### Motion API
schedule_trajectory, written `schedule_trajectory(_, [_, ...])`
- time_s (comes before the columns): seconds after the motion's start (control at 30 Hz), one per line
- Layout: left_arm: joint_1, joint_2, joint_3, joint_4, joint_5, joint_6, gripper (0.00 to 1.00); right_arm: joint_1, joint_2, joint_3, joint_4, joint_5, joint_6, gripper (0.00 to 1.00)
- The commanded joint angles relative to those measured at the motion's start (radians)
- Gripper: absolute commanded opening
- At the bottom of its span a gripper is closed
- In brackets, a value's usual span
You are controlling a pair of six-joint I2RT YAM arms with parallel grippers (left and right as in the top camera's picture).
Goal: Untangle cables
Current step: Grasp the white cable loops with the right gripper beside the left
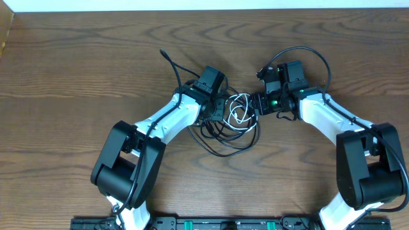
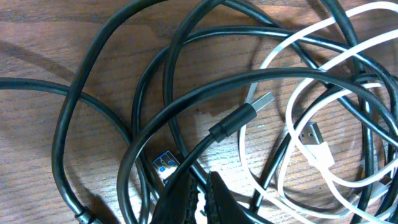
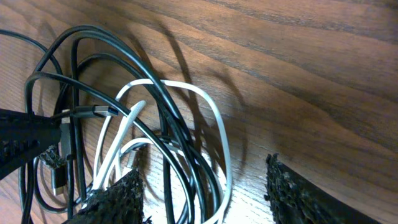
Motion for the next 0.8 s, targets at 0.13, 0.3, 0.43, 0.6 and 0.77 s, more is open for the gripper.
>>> schedule_trajectory(0.13, [0.002, 0.008, -0.008, 0.002, -0.006, -0.005, 0.08, 0.016, 0.026, -0.022, 0.032, 0.003, 0.0, 0.67])
schedule_trajectory(0.3, [0.002, 0.008, -0.008, 0.002, -0.006, -0.005, 0.08, 0.019, 0.084, -0.022, 0.059, -0.02, 0.022, 0.62])
schedule_trajectory(0.43, [0.002, 0.008, -0.008, 0.002, -0.006, -0.005, 0.08, 0.02, 0.128, -0.022, 0.095, -0.032, 0.041, 0.58])
schedule_trajectory(0.6, [0.002, 0.008, -0.008, 0.002, -0.006, -0.005, 0.08, 0.02, 0.144, -0.022, 0.112, -0.076, 0.041, 0.45])
schedule_trajectory(0.77, [0.002, 0.008, -0.008, 0.008, -0.006, -0.005, 0.08, 0.017, 0.144, -0.022, 0.117, -0.075, 0.041, 0.16])
